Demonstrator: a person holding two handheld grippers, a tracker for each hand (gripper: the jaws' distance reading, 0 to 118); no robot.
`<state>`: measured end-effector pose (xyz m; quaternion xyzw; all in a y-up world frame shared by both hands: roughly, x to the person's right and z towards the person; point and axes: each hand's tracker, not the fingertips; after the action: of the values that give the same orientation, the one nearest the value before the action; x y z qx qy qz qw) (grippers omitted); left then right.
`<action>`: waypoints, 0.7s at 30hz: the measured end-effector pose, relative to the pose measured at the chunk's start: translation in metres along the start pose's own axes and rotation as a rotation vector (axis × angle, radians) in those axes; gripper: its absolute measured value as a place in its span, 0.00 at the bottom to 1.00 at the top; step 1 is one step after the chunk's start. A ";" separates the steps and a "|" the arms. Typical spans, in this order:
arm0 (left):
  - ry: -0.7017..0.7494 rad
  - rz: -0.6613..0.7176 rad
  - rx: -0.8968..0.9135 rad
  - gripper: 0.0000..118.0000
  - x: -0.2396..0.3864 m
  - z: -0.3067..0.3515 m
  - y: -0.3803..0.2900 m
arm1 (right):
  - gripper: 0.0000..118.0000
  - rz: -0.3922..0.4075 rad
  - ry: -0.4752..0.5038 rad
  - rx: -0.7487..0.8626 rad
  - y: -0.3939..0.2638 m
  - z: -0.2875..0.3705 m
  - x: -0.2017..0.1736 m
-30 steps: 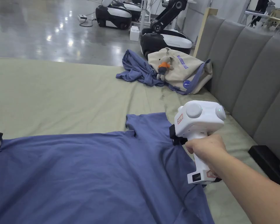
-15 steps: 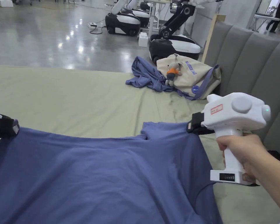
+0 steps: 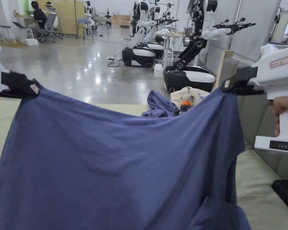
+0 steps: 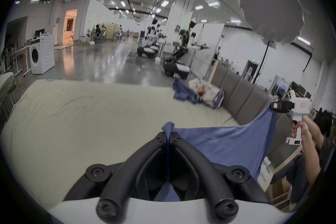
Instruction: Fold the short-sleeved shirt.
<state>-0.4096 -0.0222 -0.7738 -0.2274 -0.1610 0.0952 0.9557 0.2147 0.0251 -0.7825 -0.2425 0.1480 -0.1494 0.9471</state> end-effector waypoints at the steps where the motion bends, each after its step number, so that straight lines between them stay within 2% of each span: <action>1: -0.006 -0.002 0.019 0.02 0.004 0.008 0.020 | 0.04 0.020 0.003 0.029 0.019 0.010 -0.009; 4: 0.012 -0.030 0.092 0.02 0.019 0.032 0.083 | 0.04 0.046 -0.007 0.085 0.079 0.033 -0.037; 8: 0.018 -0.046 0.246 0.02 0.042 0.075 0.157 | 0.04 0.122 -0.102 0.229 0.155 0.074 -0.085; 10: 0.022 -0.052 0.300 0.02 0.048 0.092 0.187 | 0.04 0.142 -0.083 0.279 0.185 0.094 -0.105; 12: 0.028 -0.045 0.342 0.02 0.055 0.108 0.213 | 0.04 0.182 -0.107 0.336 0.211 0.107 -0.122; 16: 0.036 -0.057 0.395 0.02 0.063 0.121 0.249 | 0.04 0.210 -0.133 0.392 0.246 0.111 -0.147; 21: 0.050 -0.056 0.388 0.02 0.055 0.103 0.260 | 0.04 0.227 -0.154 0.419 0.256 0.083 -0.157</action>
<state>-0.4230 0.2622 -0.7936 -0.0367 -0.1220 0.0919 0.9876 0.1550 0.3298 -0.8093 -0.0332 0.0675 -0.0507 0.9959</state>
